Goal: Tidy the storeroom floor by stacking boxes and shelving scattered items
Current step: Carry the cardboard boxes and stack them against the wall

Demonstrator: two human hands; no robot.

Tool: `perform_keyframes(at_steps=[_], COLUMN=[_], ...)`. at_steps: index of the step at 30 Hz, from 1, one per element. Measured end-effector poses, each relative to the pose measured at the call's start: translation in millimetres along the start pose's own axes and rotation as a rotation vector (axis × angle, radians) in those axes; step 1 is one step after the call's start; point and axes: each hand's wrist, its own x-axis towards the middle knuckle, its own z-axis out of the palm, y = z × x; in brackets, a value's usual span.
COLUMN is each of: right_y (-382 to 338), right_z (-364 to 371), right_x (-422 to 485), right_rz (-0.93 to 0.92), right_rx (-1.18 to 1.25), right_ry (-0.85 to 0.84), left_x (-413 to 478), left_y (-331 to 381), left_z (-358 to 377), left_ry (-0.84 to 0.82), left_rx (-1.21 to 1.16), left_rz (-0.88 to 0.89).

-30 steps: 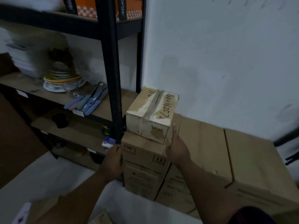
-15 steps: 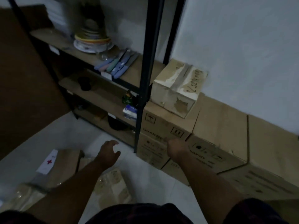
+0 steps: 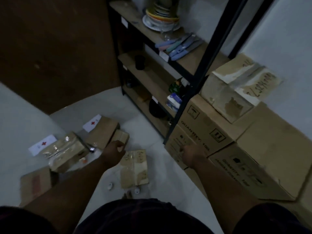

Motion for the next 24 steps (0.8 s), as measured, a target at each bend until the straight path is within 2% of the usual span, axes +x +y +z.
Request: perform_keyframes(at_steps=[4,11,17,24], right_y=[-6,-4,-11,-32], right_z=[5,48,82,96], right_x=[6,-2,-17,-29], right_rz=[-0.024,-0.139,-0.068,-0.036], right_rx=[0.114,0.31,0.441,0.46], right_ry=[-0.06,-0.007,-0.061,-0.172], left_x=[-46,-104,-130,-122], left_y=[-16,-18,-26,-66], left_z=[2,23,41,24], left_ry=[0.051,0.113,0.14,0.038], left_rx=[-0.016,-0.024,-0.031,-0.049], left_rz=[-0.109,-0.172,-0.192,-0.177])
